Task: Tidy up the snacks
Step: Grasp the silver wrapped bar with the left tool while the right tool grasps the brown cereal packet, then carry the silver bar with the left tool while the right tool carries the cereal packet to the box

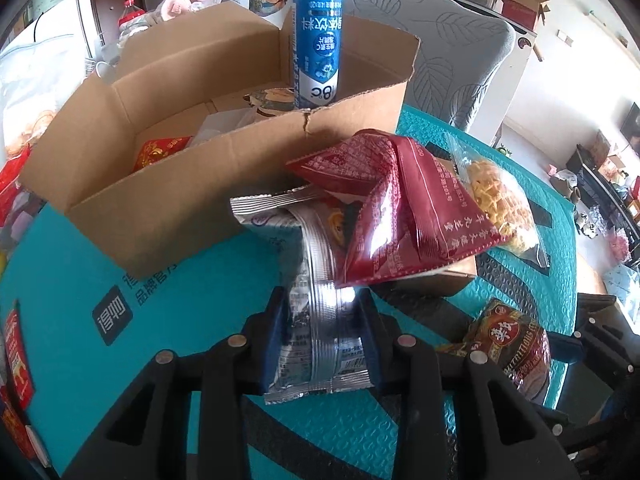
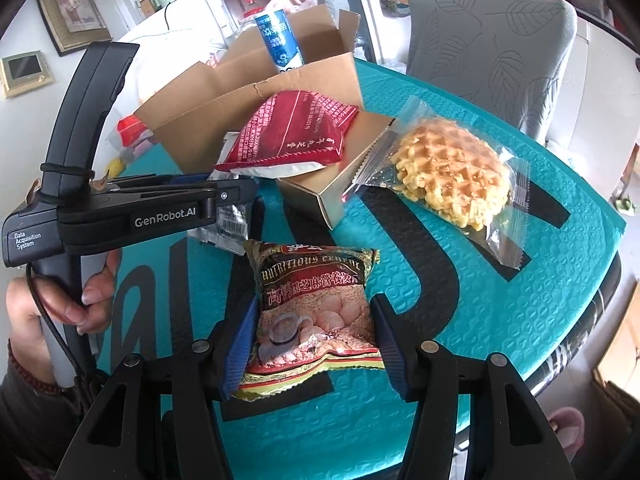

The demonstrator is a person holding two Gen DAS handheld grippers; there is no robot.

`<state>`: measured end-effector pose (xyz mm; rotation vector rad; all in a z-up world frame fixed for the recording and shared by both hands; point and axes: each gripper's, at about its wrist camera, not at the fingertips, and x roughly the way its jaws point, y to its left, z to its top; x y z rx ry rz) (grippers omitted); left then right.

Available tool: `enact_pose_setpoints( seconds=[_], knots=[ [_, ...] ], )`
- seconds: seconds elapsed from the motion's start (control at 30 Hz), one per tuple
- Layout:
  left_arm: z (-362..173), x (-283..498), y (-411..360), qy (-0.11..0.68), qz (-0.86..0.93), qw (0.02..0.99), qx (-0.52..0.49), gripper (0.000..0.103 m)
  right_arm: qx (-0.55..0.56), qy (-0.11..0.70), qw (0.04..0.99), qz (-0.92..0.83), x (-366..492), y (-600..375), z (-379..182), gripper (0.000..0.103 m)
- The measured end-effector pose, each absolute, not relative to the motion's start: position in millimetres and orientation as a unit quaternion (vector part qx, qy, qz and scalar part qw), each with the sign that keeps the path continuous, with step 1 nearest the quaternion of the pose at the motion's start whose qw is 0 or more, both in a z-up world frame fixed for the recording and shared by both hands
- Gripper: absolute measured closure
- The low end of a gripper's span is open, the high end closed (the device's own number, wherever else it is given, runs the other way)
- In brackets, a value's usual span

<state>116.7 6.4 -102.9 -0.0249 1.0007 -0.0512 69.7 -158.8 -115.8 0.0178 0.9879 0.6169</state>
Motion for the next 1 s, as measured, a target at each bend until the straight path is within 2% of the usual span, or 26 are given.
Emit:
enact_pose_setpoints(
  seconds=[0.53, 0.67, 0.83, 1.0],
  knots=[
    [-101, 26, 5, 0.530, -0.070, 0.844, -0.037, 0.069, -0.003, 0.472, 0.830, 0.297, 33, -164, -115, 0.047],
    [-103, 17, 2, 0.521, -0.068, 0.850, -0.028, 0.069, -0.011, 0.478, 0.824, 0.306, 25, -162, -115, 0.047],
    [-119, 23, -5, 0.531, -0.052, 0.846, -0.004, 0.064, -0.019, 0.489, 0.819, 0.299, 30, -156, -121, 0.036],
    [-126, 29, -10, 0.520, -0.039, 0.853, 0.012, 0.060, -0.048, 0.483, 0.822, 0.297, 34, -146, -122, 0.036]
  ],
)
